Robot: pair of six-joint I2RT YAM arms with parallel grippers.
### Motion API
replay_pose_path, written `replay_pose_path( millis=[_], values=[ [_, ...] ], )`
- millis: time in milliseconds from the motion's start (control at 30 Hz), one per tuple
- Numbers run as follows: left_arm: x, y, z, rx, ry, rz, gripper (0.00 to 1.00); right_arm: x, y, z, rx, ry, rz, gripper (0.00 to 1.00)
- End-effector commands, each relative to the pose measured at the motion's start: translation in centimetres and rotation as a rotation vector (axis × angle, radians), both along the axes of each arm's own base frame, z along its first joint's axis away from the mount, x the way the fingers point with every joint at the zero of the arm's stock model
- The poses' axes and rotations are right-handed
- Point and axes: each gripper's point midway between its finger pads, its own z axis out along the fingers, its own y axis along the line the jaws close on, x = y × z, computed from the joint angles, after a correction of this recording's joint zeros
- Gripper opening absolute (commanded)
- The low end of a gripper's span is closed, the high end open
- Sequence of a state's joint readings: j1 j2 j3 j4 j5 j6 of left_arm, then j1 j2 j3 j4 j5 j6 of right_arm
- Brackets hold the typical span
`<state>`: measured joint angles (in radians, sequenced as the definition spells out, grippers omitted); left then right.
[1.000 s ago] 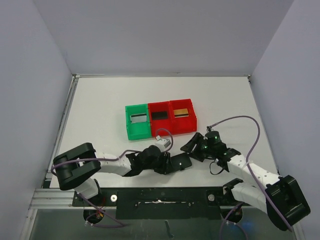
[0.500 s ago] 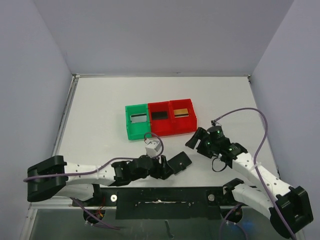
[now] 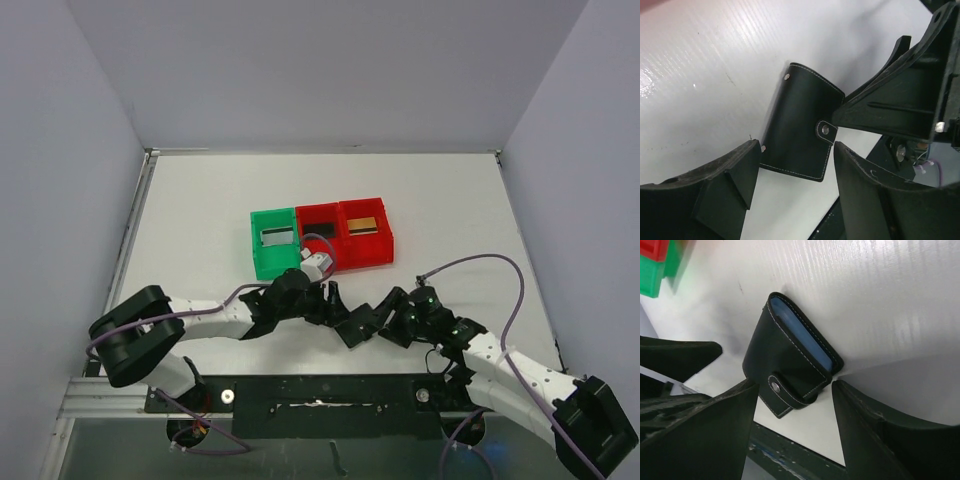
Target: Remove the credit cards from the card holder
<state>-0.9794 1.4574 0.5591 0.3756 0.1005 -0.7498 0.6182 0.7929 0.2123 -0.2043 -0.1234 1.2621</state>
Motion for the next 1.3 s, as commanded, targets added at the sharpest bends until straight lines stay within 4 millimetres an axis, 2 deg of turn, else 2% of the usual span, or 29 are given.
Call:
replay_pose_path(
  millis=[0, 100, 200, 300, 367, 500, 600, 667, 733, 833, 1100, 1267],
  values=[
    [0.2, -1.9, 0.1, -0.04, -0.012, -0.075, 0.56, 2.4, 1.0, 1.2, 0.009, -0.055, -0.03, 0.61],
    [-0.4, -1.7, -1.2, -0.033, 0.029, -0.077, 0.49, 3.4, 1.2, 1.3, -0.025, -0.07, -0.018, 0.55],
    [-1.2, -1.2, -1.7, -0.057, 0.062, -0.062, 0.41, 4.3, 2.0, 1.9, -0.057, -0.092, 0.049, 0.53],
    [-2.2, -0.2, -2.2, -0.073, 0.093, -0.016, 0.36, 5.2, 3.3, 2.9, -0.089, -0.125, 0.16, 0.55],
    [-2.7, 0.2, -2.4, -0.078, 0.104, 0.011, 0.35, 5.7, 3.5, 3.4, -0.153, -0.143, 0.223, 0.59],
    [-3.2, 0.5, -2.7, -0.1, 0.114, 0.046, 0.35, 6.7, 1.6, 4.1, -0.349, -0.129, 0.227, 0.63],
    [-2.9, 0.8, -2.3, -0.141, 0.111, 0.083, 0.36, 6.4, -0.4, 4.4, -0.501, -0.093, 0.194, 0.65],
    [-2.6, 1.1, -2.1, -0.146, 0.103, 0.11, 0.37, 5.5, -1.1, 4.5, -0.577, -0.065, 0.188, 0.66],
    [-2.3, 1.5, -1.9, -0.14, 0.095, 0.136, 0.37, 4.8, -0.1, 5.0, -0.599, -0.081, 0.21, 0.66],
    [-1.8, 2.4, -1.3, -0.145, 0.075, 0.183, 0.38, 4.2, 0.8, 5.0, -0.625, -0.079, 0.203, 0.53],
    [-0.6, 5.4, -0.4, -0.145, 0.034, 0.306, 0.41, 3.7, 3.9, 4.4, -0.624, -0.08, 0.247, 0.53],
    [-0.4, 6.1, -0.3, -0.141, 0.031, 0.332, 0.41, 3.9, 4.7, 3.4, -0.668, -0.05, 0.289, 0.45]
  ],
)
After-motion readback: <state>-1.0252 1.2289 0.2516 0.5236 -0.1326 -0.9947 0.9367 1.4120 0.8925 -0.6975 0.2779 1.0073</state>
